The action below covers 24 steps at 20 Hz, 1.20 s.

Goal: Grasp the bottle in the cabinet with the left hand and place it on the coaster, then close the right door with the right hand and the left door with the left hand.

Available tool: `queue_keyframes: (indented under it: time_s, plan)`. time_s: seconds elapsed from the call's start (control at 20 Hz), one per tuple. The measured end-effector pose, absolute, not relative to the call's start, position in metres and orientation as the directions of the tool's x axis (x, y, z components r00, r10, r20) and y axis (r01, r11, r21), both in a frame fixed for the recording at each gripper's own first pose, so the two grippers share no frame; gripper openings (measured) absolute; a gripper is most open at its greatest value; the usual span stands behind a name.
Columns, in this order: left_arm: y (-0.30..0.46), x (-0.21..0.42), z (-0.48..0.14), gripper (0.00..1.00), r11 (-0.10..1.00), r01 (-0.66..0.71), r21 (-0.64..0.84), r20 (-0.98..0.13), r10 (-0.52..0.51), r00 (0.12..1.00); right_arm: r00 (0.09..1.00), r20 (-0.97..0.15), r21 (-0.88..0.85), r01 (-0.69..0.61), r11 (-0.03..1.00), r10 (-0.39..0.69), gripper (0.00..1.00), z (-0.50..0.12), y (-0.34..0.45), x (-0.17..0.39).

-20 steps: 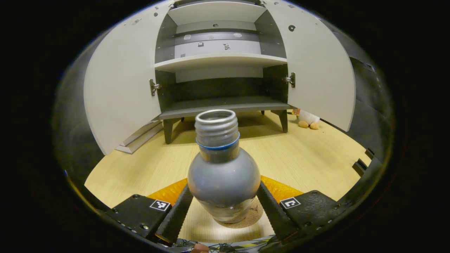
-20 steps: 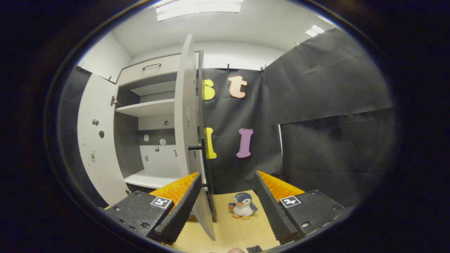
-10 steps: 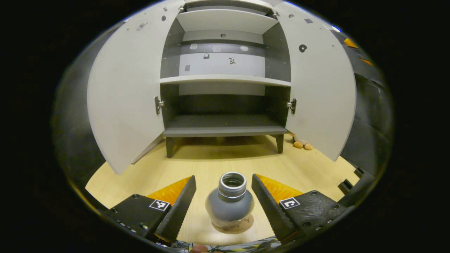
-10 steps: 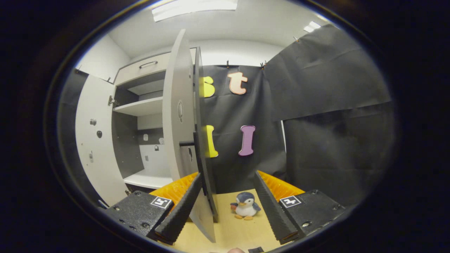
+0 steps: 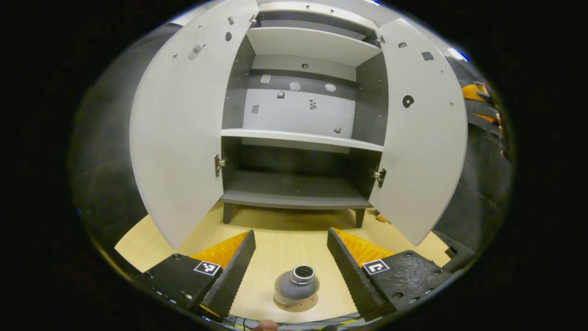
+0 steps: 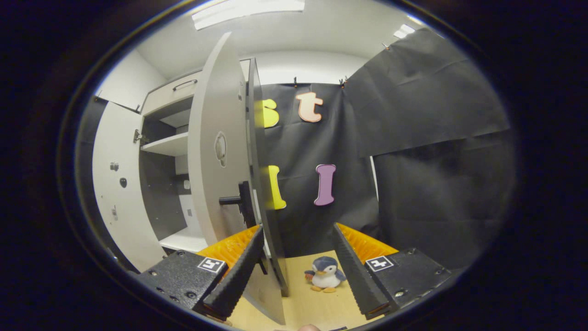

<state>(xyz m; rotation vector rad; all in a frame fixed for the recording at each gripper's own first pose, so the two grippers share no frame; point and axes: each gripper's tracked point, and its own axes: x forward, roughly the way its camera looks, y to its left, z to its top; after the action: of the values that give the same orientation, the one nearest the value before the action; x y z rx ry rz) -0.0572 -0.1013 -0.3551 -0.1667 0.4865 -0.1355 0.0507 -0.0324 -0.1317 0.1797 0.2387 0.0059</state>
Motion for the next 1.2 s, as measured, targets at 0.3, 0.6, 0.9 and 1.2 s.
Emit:
queue_keyframes:
  time_s: [0.3,0.6,0.9,1.2]
  plan:
    - [-0.052,-0.055,-0.314,0.96,0.991,0.019,-0.135,-0.409,-0.074,0.909,0.970,-0.242,0.173,0.017,0.985,0.025,0.96,-0.133,-0.034,0.059]
    - [-0.023,-0.054,-0.282,0.96,0.992,-0.013,-0.127,-0.418,-0.042,0.907,0.966,-0.257,0.042,-0.027,0.999,0.037,0.94,-0.137,-0.026,0.053]
    - [0.004,-0.052,-0.247,0.96,0.991,-0.044,-0.123,-0.404,-0.010,0.915,0.942,-0.296,0.176,-0.105,0.979,0.155,0.92,-0.141,-0.003,0.047]
    - [0.036,-0.044,-0.184,0.92,0.981,-0.100,-0.164,-0.304,0.047,0.952,0.930,-0.300,0.158,-0.171,0.972,0.212,0.96,-0.140,0.018,0.044]
